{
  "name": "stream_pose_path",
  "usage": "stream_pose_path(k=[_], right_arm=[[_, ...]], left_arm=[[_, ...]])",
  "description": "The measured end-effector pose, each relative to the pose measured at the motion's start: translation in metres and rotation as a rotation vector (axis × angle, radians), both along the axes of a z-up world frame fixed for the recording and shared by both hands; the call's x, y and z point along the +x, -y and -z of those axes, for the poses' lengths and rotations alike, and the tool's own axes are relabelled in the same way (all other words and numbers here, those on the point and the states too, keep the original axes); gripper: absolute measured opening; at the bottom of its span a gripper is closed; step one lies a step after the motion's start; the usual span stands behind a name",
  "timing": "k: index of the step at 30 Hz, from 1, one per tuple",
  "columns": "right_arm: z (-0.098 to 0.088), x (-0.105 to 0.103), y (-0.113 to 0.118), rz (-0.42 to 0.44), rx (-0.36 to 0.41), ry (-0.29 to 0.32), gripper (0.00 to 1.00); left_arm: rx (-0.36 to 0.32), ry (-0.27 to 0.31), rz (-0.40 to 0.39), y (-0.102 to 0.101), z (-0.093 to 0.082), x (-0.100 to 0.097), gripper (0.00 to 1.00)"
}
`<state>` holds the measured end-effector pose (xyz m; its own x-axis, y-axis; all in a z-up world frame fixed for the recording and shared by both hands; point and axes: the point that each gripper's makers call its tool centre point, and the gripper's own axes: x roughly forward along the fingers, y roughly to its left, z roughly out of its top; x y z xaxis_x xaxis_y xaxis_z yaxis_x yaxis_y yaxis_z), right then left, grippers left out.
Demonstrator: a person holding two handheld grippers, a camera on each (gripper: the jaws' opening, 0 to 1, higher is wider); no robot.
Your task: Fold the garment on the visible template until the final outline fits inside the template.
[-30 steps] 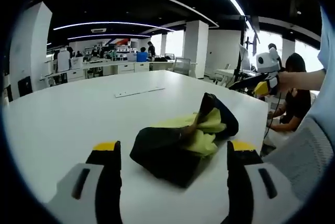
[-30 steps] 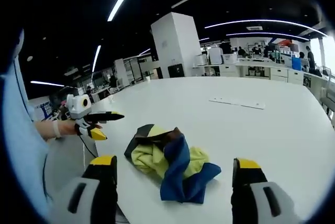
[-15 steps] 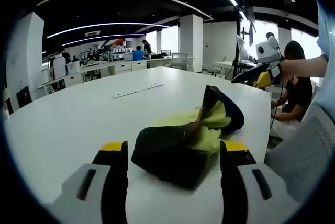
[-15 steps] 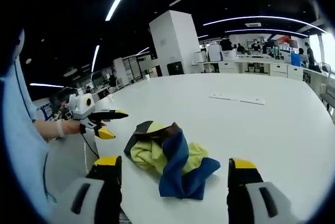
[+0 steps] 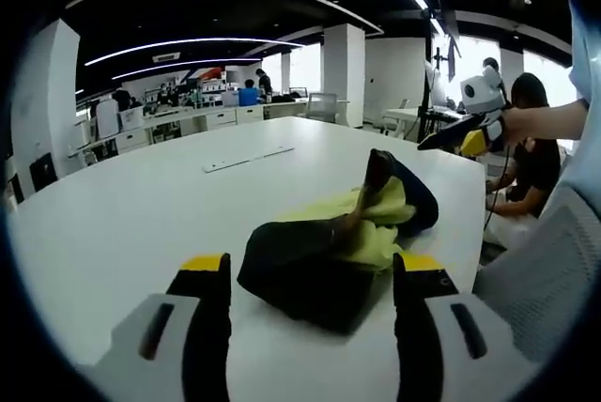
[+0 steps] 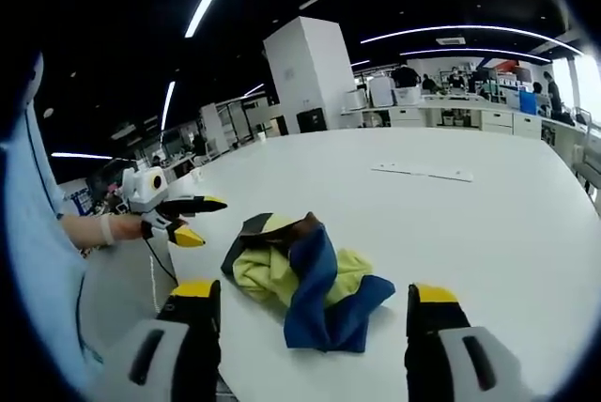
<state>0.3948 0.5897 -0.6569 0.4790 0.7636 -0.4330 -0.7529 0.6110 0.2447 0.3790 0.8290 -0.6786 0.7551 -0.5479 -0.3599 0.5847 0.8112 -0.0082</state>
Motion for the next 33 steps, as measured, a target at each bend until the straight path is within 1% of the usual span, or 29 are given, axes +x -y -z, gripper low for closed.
stream_pose_path(k=[3, 8, 10, 12, 14, 15, 18, 19, 22, 24, 27, 31, 33], right_arm=[[0.000, 0.000, 0.000, -0.002, -0.005, 0.000, 0.80], [0.000, 0.002, -0.002, -0.010, 0.002, -0.008, 0.73], [0.000, 0.003, -0.003, -0.016, 0.000, -0.008, 0.69], [-0.001, 0.004, -0.007, -0.025, 0.015, -0.016, 0.65], [0.000, 0.005, -0.010, -0.031, 0.023, -0.026, 0.62], [0.001, 0.006, -0.011, -0.033, 0.021, -0.030, 0.60], [0.007, 0.009, -0.018, -0.051, 0.016, -0.061, 0.48], [0.007, 0.011, -0.020, -0.050, 0.021, -0.062, 0.46], [0.012, 0.018, -0.028, -0.037, 0.039, -0.087, 0.43], [0.014, 0.021, -0.032, -0.038, 0.040, -0.093, 0.40], [0.018, 0.026, -0.038, -0.036, 0.049, -0.118, 0.35], [0.022, 0.027, -0.044, -0.043, 0.048, -0.144, 0.30], [0.024, 0.028, -0.045, -0.052, 0.041, -0.147, 0.28]], left_arm=[[0.004, -0.002, 0.000, -0.001, 0.000, -0.001, 0.66], [0.016, -0.006, 0.007, -0.003, 0.003, -0.001, 0.63], [0.023, -0.006, 0.013, -0.003, 0.005, -0.001, 0.59], [0.034, -0.010, 0.016, -0.004, 0.008, 0.000, 0.56], [0.069, -0.006, 0.028, -0.004, 0.012, 0.002, 0.55], [0.107, 0.000, 0.038, -0.006, 0.014, 0.004, 0.54], [0.146, 0.016, 0.053, -0.006, 0.016, 0.010, 0.50], [0.165, 0.025, 0.063, -0.006, 0.017, 0.012, 0.48], [0.214, 0.028, 0.095, -0.003, 0.022, 0.016, 0.43], [0.217, 0.030, 0.106, 0.001, 0.024, 0.019, 0.41], [0.227, 0.034, 0.109, 0.004, 0.027, 0.022, 0.39], [0.268, 0.045, 0.125, 0.007, 0.033, 0.025, 0.32], [0.255, 0.028, 0.128, 0.009, 0.037, 0.027, 0.29]])
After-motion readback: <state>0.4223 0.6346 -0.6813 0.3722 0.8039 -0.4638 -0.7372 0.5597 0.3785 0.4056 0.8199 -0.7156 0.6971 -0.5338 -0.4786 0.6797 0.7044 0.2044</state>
